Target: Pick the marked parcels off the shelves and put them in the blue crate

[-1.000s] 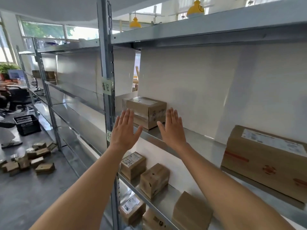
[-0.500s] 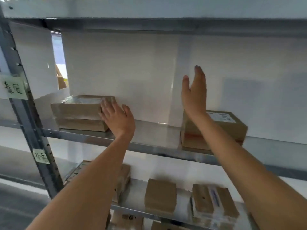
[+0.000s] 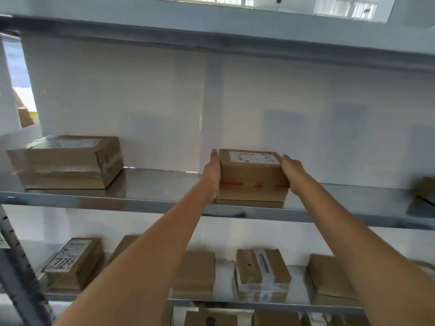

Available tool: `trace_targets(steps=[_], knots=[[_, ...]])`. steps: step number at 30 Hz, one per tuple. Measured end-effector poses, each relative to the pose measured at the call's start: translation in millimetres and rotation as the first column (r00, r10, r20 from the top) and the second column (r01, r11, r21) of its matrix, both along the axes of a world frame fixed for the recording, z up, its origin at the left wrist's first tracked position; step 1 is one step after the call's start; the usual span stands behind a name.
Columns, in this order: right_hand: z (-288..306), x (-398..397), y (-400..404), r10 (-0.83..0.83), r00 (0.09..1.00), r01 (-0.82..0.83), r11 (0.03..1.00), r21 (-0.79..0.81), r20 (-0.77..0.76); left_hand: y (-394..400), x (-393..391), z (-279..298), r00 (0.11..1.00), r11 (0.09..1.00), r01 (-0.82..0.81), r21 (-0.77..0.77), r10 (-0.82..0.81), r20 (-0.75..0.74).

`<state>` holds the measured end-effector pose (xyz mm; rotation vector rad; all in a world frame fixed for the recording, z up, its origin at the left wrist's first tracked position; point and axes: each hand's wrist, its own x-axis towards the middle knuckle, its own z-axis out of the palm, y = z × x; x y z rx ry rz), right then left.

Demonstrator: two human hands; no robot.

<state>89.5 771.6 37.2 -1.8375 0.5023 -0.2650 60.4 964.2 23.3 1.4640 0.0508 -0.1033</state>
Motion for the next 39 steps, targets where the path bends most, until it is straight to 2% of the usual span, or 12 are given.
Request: trace_targets(steps=[4, 6, 9, 12, 23, 26, 29, 31, 34, 36, 37, 39], knots=[[-11, -10, 2, -0.060, 0.995, 0.056, 0.997, 0.049, 0.074, -5, 7, -9, 1.000, 0.998, -0.019, -0.054, 0.019, 0.000], [-19, -17, 6, -0.055, 0.979, 0.045, 0.997, 0.056, 0.195, -6, 9, -16, 0.992, 0.988, -0.094, -0.120, 0.103, 0.073], [-40, -34, 23, -0.009, 0.857, -0.037, 0.996, 0.078, 0.515, -7, 7, -26, 0.897, 0.929, -0.285, -0.235, 0.345, 0.278], [-53, -40, 37, -0.053, 0.777, -0.045, 0.989, 0.139, 0.627, -7, 6, -30, 0.815, 0.889, -0.371, -0.268, 0.450, 0.364], [-55, -36, 39, -0.103, 0.771, -0.010, 0.985, 0.173, 0.628, -6, 14, -30, 0.787, 0.897, -0.399, -0.191, 0.441, 0.431], [-51, -33, 27, -0.085, 0.822, 0.055, 0.996, 0.070, 0.563, -3, 21, -34, 0.859, 0.937, -0.343, -0.068, 0.342, 0.380], [-49, -27, 12, -0.013, 0.908, 0.016, 1.000, -0.004, 0.419, 3, 27, -39, 0.940, 0.962, -0.250, 0.110, 0.214, 0.264], [-45, -23, 7, 0.024, 0.934, -0.013, 0.999, -0.033, 0.356, 3, 30, -38, 0.962, 0.967, -0.200, 0.157, 0.163, 0.221], [-42, -20, 8, 0.050, 0.953, -0.038, 0.998, -0.046, 0.300, -4, 30, -34, 0.982, 0.980, -0.127, 0.151, 0.103, 0.157], [-39, -17, 6, 0.034, 0.947, -0.014, 0.998, -0.066, 0.318, -4, 29, -32, 0.968, 0.975, -0.170, 0.142, 0.139, 0.208], [-34, -17, 2, 0.003, 0.931, 0.033, 0.995, -0.095, 0.365, 1, 26, -30, 0.937, 0.958, -0.256, 0.132, 0.211, 0.280], [-13, -15, -3, -0.068, 0.849, 0.172, 0.973, -0.152, 0.524, 25, 18, -18, 0.803, 0.885, -0.459, 0.079, 0.376, 0.462]])
